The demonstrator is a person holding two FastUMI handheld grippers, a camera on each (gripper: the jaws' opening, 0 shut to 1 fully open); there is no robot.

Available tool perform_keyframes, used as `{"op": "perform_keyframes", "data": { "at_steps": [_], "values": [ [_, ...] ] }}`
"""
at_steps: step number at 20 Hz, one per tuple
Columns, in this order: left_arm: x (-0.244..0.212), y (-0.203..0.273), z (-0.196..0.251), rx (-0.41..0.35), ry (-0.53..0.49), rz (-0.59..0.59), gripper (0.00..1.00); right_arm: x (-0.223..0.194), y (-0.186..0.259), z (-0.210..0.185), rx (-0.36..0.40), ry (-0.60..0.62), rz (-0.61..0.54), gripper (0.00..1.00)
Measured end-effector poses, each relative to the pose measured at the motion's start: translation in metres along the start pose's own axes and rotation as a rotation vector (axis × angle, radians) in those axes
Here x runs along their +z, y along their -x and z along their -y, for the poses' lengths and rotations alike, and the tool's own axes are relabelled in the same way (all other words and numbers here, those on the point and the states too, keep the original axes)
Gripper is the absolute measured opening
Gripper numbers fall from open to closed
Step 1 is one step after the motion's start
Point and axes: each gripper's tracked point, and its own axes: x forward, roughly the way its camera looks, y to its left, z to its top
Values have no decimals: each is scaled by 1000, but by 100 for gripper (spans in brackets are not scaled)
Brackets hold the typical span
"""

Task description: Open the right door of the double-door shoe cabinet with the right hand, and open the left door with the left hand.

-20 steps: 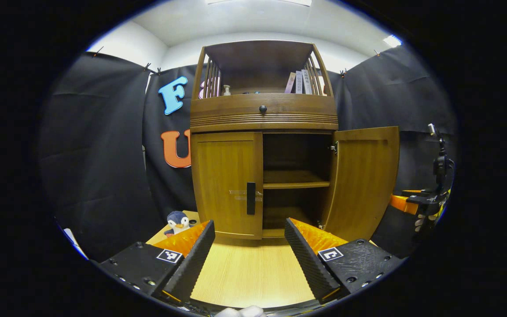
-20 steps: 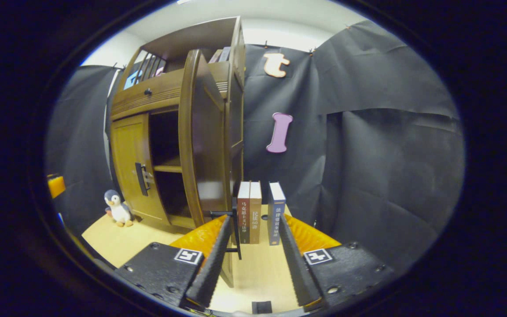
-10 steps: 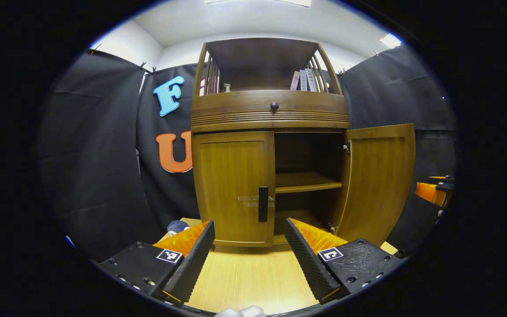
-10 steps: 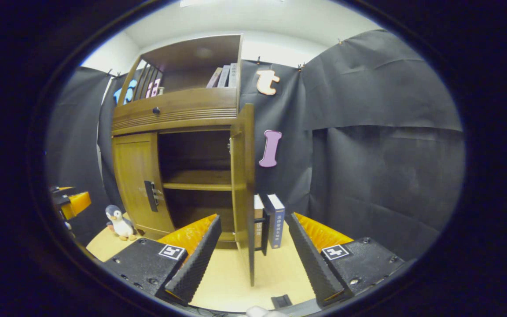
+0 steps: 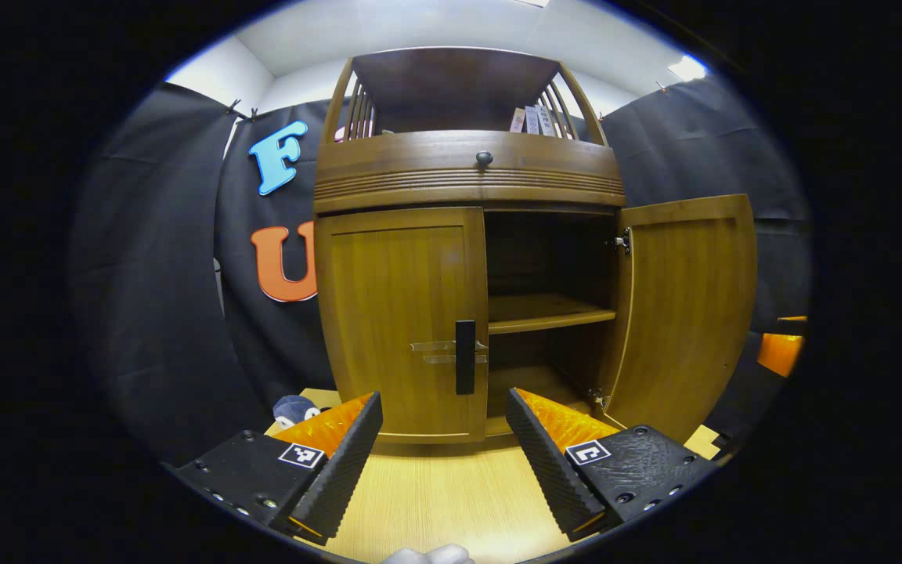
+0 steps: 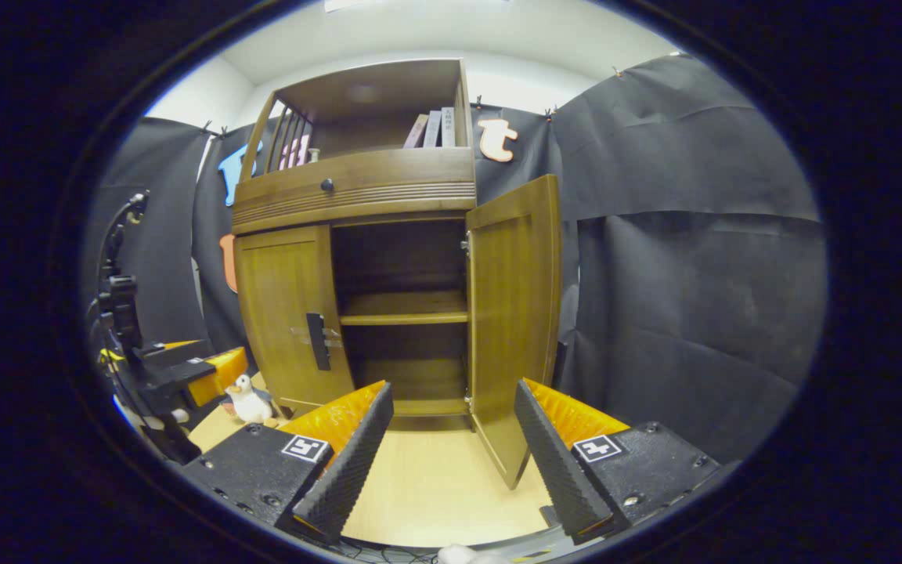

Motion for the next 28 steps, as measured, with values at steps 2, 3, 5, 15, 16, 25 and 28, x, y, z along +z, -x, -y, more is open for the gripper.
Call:
{"op": "perform_keyframes", "data": {
  "at_steps": [2,3,5,15,16,25,28],
  "values": [
    [-1,-27,6,-18,19,8,96,-1,-2,-5,2,27,-16,99],
    [1,-41,10,-28,19,19,96,1,-4,-4,-2,34,-20,99],
    [-1,-70,14,-35,10,13,100,2,-4,-4,-9,38,-31,99],
    [-24,-195,13,-16,33,1,96,-5,-20,4,-50,71,-83,99],
    [-28,-202,14,-19,39,-5,96,-7,-22,4,-50,74,-90,99],
    [-23,-228,21,-34,-14,36,51,-13,-27,4,-40,90,-115,99],
    [-21,-223,20,-42,-7,39,28,-12,-26,3,-36,90,-120,99]
  ]
}}
